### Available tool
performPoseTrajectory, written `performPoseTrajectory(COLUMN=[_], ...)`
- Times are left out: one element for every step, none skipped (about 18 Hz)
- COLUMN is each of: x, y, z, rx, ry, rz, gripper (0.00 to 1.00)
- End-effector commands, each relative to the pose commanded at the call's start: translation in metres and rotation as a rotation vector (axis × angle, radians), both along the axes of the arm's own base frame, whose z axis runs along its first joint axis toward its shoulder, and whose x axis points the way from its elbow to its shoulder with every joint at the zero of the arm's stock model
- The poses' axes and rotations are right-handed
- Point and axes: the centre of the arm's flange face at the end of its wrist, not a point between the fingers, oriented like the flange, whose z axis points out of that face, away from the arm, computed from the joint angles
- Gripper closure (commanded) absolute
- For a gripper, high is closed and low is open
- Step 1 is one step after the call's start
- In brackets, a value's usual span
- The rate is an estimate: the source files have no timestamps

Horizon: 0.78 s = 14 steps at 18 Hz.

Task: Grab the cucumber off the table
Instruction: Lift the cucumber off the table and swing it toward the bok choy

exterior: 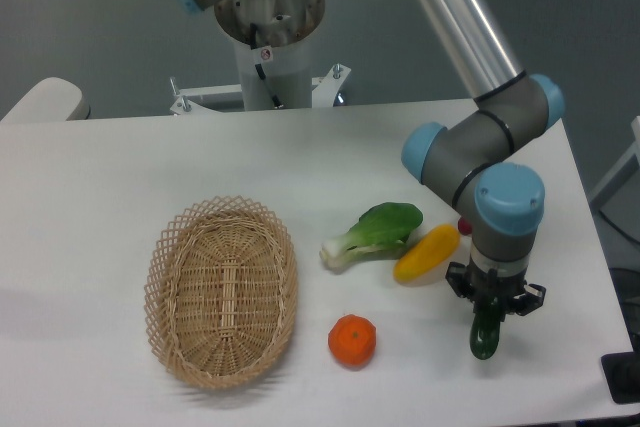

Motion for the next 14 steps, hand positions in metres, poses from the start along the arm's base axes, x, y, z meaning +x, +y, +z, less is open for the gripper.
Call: performPoseTrajectory(x=[0.008, 0.019, 0.032, 0.048, 0.06, 0.071, 0.082, 0.093, 0.101, 0.105, 0.109, 0.11, 0.111, 0.113], y=[0.005, 0.009, 0.014, 0.019, 0.022, 0.021, 0.018, 0.02, 0.02, 0.019, 0.017, 0.017, 0.016, 0.016], z=[0.015, 0.028, 0.041, 0.053, 0.069, 0.081, 0.093, 0.101, 0.106, 0.107, 0.109, 0.11, 0.113, 0.115], rx=[0.002, -0.001, -0.008, -0.022, -0.031, -0.046, -0.059, -0.068, -0.078, -0.088, -0.092, -0.093, -0.093, -0.095], ry=[-0.001, -0.013, -0.027, -0.042, -0.053, -0.072, -0.088, -0.101, -0.113, -0.128, -0.135, -0.134, -0.131, -0.129], rz=[-0.013, -0.026, -0.043, -0.061, -0.076, -0.089, -0.103, -0.118, -0.125, -0.127, -0.13, -0.136, -0.145, -0.158], gripper=[0.64, 0.64, 0.64, 0.64, 0.64, 0.63, 0.63, 0.63, 0.63, 0.63, 0.63, 0.63, 0.63, 0.63])
